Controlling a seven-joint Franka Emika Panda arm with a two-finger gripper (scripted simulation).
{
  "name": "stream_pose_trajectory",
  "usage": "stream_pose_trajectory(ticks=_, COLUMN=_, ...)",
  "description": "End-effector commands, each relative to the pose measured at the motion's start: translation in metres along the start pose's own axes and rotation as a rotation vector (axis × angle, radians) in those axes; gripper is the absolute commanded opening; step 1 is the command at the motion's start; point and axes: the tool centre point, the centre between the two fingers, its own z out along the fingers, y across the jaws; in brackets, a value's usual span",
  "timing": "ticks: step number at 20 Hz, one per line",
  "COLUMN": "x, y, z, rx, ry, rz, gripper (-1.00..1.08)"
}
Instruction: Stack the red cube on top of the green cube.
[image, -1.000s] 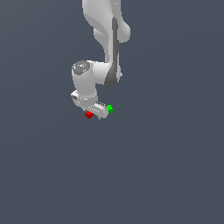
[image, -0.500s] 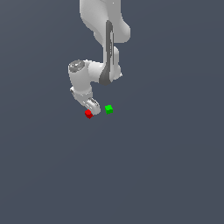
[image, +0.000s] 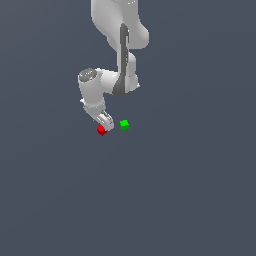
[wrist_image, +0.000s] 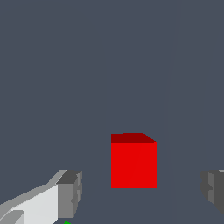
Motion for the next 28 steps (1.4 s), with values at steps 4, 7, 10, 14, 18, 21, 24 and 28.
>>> stream_pose_trajectory(ticks=4, x=0.0, y=0.0, z=0.002, rx=0.0, ry=0.0, rz=0.0, gripper=1.0)
stream_pose_trajectory(ticks=7, x=0.0, y=0.0, z=0.009, rx=0.0, ry=0.0, rz=0.0, gripper=1.0)
stream_pose_trajectory(ticks=10, x=0.0, y=0.0, z=0.02, rx=0.0, ry=0.0, rz=-0.001, gripper=1.0)
stream_pose_trajectory(ticks=14, x=-0.001, y=0.0, z=0.037, rx=0.0, ry=0.0, rz=-0.002, gripper=1.0)
stream_pose_trajectory(ticks=18, x=-0.001, y=0.0, z=0.047, rx=0.0, ry=0.0, rz=-0.002, gripper=1.0)
stream_pose_trajectory(ticks=21, x=0.0, y=-0.001, z=0.049, rx=0.0, ry=0.0, rz=-0.002, gripper=1.0)
stream_pose_trajectory(ticks=24, x=0.0, y=-0.001, z=0.049, rx=0.0, ry=0.0, rz=-0.002, gripper=-1.0)
stream_pose_trajectory(ticks=28, x=0.0, y=-0.001, z=0.049, rx=0.0, ry=0.0, rz=-0.002, gripper=-1.0)
